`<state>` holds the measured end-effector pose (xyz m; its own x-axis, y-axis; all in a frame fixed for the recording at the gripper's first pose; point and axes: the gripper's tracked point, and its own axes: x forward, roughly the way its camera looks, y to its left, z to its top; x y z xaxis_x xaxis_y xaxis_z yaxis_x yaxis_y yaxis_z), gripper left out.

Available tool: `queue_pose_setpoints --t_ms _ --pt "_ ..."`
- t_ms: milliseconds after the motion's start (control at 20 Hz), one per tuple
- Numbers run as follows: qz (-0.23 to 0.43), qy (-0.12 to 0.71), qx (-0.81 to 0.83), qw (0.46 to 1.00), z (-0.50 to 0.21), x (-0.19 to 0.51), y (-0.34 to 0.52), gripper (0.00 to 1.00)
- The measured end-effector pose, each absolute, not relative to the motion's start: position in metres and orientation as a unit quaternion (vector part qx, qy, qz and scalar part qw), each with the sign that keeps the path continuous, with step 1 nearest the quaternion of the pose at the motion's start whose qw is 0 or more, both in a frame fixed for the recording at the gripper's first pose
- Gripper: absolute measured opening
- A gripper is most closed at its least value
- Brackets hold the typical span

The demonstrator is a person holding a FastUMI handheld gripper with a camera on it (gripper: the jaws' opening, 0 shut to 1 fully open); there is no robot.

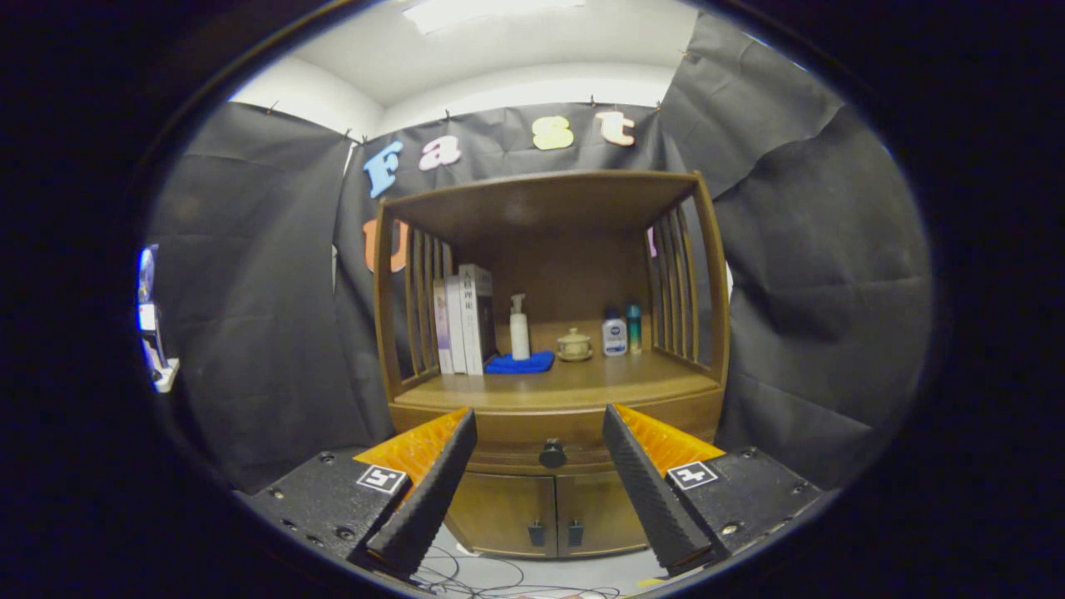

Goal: Pull open the drawer, take out the items inside it, and place them on the countertop above the cabinet.

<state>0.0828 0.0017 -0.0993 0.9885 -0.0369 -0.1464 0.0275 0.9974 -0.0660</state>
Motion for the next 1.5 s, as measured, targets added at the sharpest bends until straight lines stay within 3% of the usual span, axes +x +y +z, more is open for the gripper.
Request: queue_pose_setpoints --t_ms 600,1050,1200,1400,1500 --pt "-0.052 0.156 -0.041 0.986 -0.217 0.205 -0.033 0.99" --pt "-0.066 0.197 -0.050 0.977 -0.258 0.246 -0.047 0.81" --pt "-0.065 0.196 -0.049 0.977 -0.262 0.253 -0.045 0.81" --pt "-0.079 0.194 -0.047 0.977 -0.266 0.255 -0.043 0.53" --pt "-0.084 0.190 -0.032 0.978 -0.266 0.255 -0.042 0.47"
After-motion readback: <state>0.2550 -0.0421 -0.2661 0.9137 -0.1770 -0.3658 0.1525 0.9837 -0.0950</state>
